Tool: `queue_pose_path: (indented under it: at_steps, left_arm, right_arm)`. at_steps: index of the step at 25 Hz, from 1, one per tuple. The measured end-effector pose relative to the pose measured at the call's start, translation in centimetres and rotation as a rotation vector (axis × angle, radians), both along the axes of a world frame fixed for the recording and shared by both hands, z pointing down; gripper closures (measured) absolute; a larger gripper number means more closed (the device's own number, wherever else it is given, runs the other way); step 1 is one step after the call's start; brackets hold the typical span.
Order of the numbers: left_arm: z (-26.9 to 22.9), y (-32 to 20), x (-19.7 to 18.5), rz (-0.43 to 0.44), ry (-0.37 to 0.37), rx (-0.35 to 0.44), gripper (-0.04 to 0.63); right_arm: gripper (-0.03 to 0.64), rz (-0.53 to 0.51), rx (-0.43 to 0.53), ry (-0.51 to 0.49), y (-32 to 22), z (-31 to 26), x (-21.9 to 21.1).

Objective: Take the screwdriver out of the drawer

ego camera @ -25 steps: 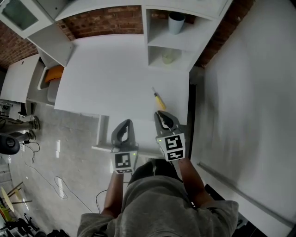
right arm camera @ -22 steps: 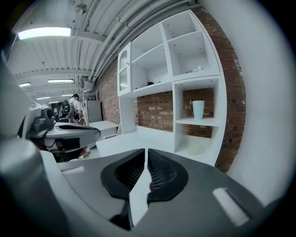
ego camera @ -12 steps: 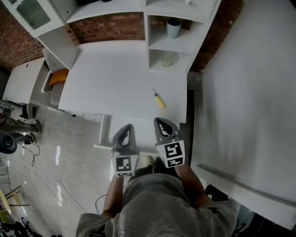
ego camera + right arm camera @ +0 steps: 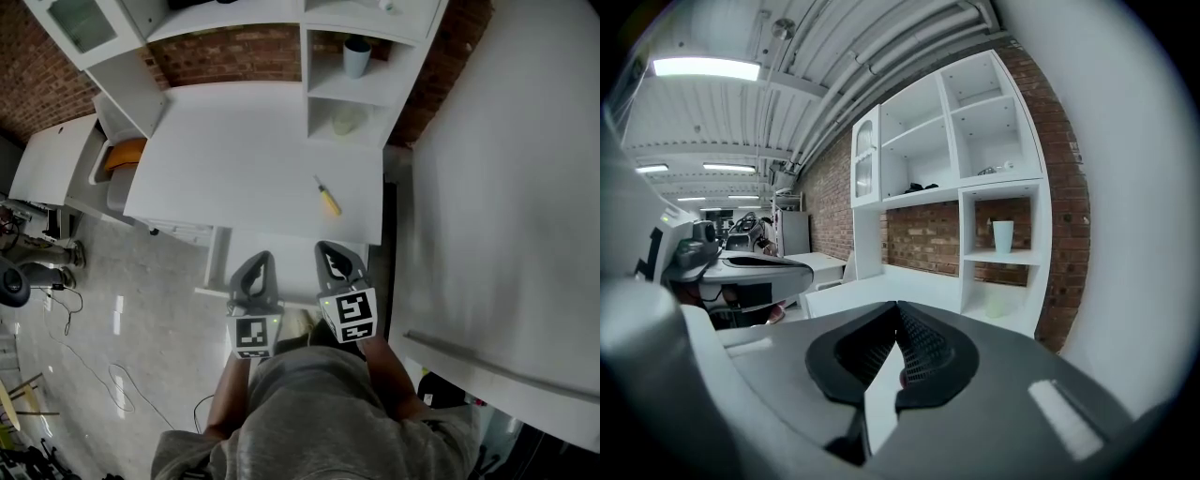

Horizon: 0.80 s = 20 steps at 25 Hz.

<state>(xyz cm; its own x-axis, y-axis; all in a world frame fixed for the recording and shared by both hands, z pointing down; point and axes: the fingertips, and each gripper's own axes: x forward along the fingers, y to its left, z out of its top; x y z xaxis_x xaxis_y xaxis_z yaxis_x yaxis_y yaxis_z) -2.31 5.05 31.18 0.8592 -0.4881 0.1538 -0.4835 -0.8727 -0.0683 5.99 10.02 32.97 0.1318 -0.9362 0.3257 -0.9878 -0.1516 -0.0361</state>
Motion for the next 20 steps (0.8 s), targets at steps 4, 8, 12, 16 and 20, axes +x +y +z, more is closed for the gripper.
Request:
queue_pose_path:
  at_steps: [4,8,12,16,20]
  left_arm:
    - [-0.26,0.0,-0.19,0.005,0.007,0.002,0.584]
    - [-0.38,-0.12,-0.34,0.008,0.01,0.003,0.584]
    - [-0.38,-0.28,-0.29,0.013,0.011,0.005,0.584]
    - [-0.37,-0.39,-0.28,0.017,0.01,0.006,0.584]
    - [-0.33,-0.5,-0.23,0.022,0.01,0.008,0.584]
  right_arm:
    - [0.614,0.001,0.003,0.005,-0.09,-0.34,-0.31]
    - [0.614,0.003,0.004,0.01,-0.13,-0.5,-0.48]
    - [0.614,0.008,0.005,0.013,-0.16,-0.5,-0.49]
    - [0.614,0.014,0.004,0.015,-0.18,-0.43,-0.43]
    - [0.614,0.018,0.004,0.017,-0.2,-0.41,-0.25]
